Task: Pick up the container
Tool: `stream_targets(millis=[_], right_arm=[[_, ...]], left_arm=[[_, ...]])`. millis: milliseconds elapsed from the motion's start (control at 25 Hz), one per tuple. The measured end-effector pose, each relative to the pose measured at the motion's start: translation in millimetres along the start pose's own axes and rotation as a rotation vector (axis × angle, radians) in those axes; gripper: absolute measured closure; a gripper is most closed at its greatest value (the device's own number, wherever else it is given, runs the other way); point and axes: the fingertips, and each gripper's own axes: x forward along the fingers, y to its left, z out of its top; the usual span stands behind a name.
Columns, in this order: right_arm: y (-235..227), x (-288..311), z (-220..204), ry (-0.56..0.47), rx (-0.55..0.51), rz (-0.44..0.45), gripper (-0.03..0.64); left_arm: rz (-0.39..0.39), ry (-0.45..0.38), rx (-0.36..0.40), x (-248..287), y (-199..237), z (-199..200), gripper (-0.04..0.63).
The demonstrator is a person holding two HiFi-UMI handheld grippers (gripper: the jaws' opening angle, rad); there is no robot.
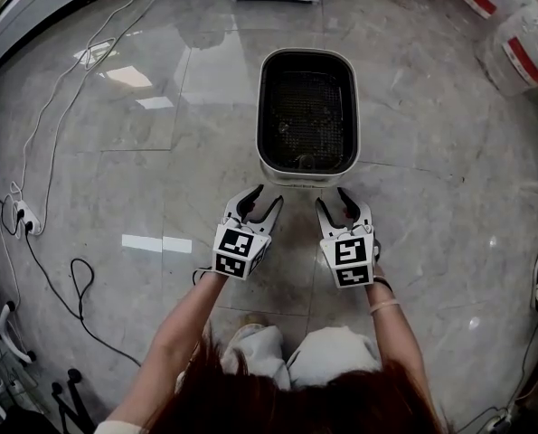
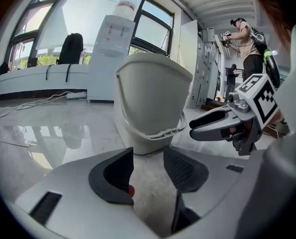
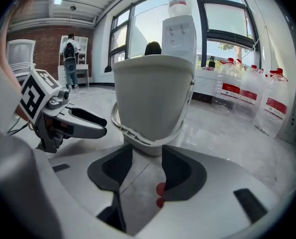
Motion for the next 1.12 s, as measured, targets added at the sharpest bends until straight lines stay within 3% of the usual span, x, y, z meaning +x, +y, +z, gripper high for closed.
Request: stream_targets(millis=[280,400,920,1120], right_arm=[[-1,19,-8,0.038,0.013,0.009,0.431],[0,20,-7,0.036,0.025,0.012,0.43],[-1,-6,4,-0.036,0.0,-0.022,0.43],[-3,-22,7,-0.064,-0.029,-0.047,0.43]], left_arm=[[-0.018,0.039,-0.01,24,6,-6,0.4],[-0.017,0.041,0.021,29,7,-3,0.4],[0.006,-0.026,0.15,8,-2,20,0.4],[-0.004,-0.066,0.145,-12,-15,33,0.4]])
